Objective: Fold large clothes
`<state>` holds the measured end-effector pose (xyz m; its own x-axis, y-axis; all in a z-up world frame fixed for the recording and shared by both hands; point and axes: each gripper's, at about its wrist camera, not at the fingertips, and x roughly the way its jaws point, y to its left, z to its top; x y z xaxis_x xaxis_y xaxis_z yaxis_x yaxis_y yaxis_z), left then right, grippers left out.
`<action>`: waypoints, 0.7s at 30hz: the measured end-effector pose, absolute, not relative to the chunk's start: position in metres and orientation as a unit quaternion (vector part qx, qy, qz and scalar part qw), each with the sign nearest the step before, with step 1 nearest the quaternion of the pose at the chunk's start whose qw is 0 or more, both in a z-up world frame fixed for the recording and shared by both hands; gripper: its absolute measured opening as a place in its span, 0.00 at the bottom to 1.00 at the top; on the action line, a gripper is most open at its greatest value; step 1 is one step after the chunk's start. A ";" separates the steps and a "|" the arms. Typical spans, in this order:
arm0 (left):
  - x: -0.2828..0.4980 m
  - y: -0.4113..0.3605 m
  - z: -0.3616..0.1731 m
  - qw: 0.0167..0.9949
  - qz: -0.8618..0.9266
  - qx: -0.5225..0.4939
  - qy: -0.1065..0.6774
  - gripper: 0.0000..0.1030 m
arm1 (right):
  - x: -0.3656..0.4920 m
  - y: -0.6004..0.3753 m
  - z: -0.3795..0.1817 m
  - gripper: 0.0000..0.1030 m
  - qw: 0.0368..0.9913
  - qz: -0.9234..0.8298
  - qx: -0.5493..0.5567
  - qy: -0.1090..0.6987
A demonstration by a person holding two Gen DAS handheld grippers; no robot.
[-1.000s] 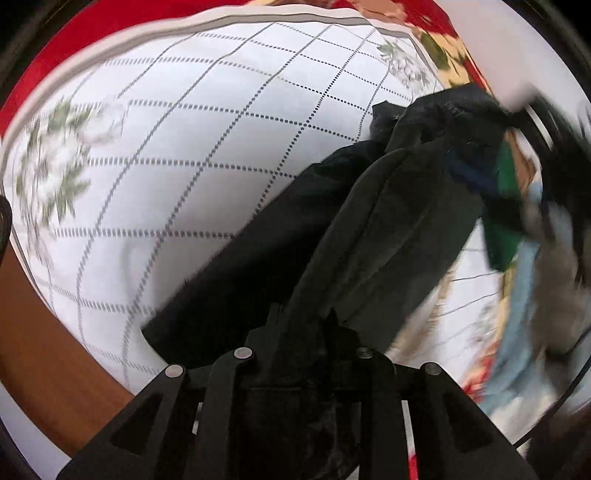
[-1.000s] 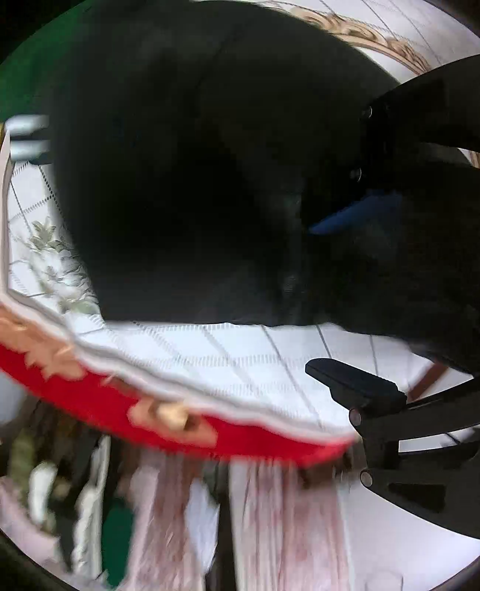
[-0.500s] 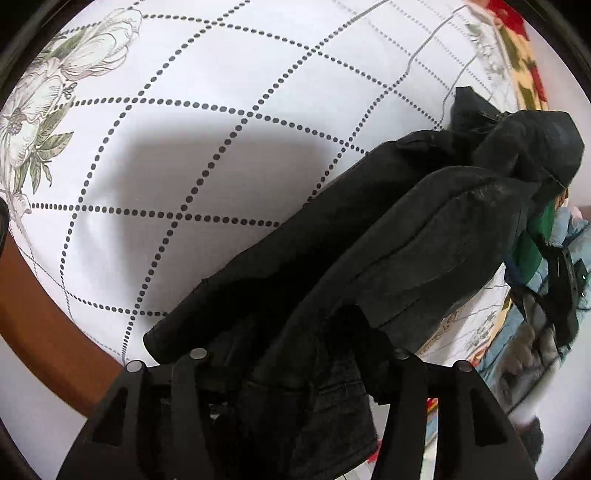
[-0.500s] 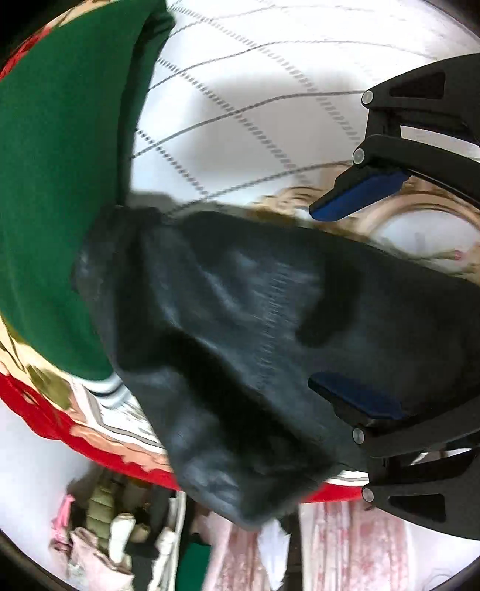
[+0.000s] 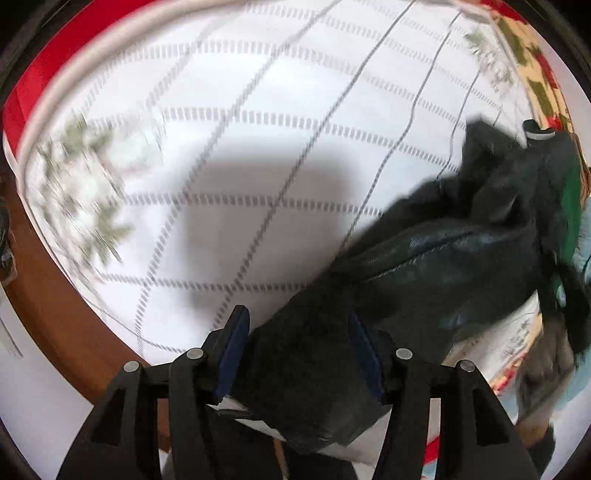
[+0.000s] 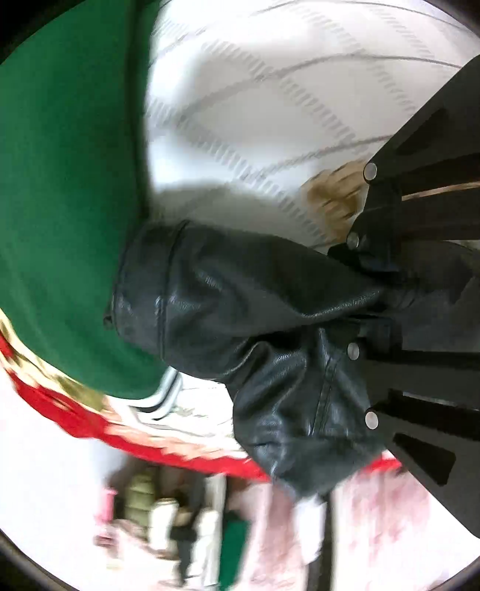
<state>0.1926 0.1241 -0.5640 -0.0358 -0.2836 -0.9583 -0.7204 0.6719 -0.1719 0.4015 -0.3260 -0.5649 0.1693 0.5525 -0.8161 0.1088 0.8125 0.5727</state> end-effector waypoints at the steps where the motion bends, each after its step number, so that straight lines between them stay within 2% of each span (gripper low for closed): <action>1: 0.195 0.123 -0.556 0.605 0.188 -0.347 0.691 0.52 | 0.386 -0.346 -0.558 0.15 0.719 0.133 0.273 0.624; 7: 0.205 0.072 -0.509 0.682 0.191 -0.221 0.670 0.53 | 0.277 -0.453 -0.539 0.17 0.705 0.022 0.237 0.668; 9: 0.205 0.054 -0.503 0.695 0.183 -0.184 0.671 0.54 | 0.251 -0.480 -0.547 0.28 0.679 0.001 0.232 0.697; 11: 0.211 0.032 -0.505 0.702 0.171 -0.150 0.675 0.56 | 0.229 -0.500 -0.548 0.32 0.653 -0.019 0.255 0.713; 13: 0.216 0.007 -0.513 0.699 0.154 -0.126 0.687 0.66 | 0.224 -0.508 -0.536 0.32 0.654 -0.032 0.254 0.712; 14: 0.221 0.001 -0.516 0.696 0.149 -0.115 0.693 0.67 | 0.219 -0.515 -0.526 0.32 0.666 -0.043 0.232 0.707; 16: 0.231 -0.018 -0.531 0.703 0.148 -0.087 0.691 0.67 | 0.219 -0.505 -0.503 0.32 0.687 -0.050 0.176 0.703; 21: 0.241 -0.017 -0.560 0.723 0.176 -0.080 0.663 0.67 | 0.270 -0.408 -0.471 0.32 0.738 0.110 0.080 0.661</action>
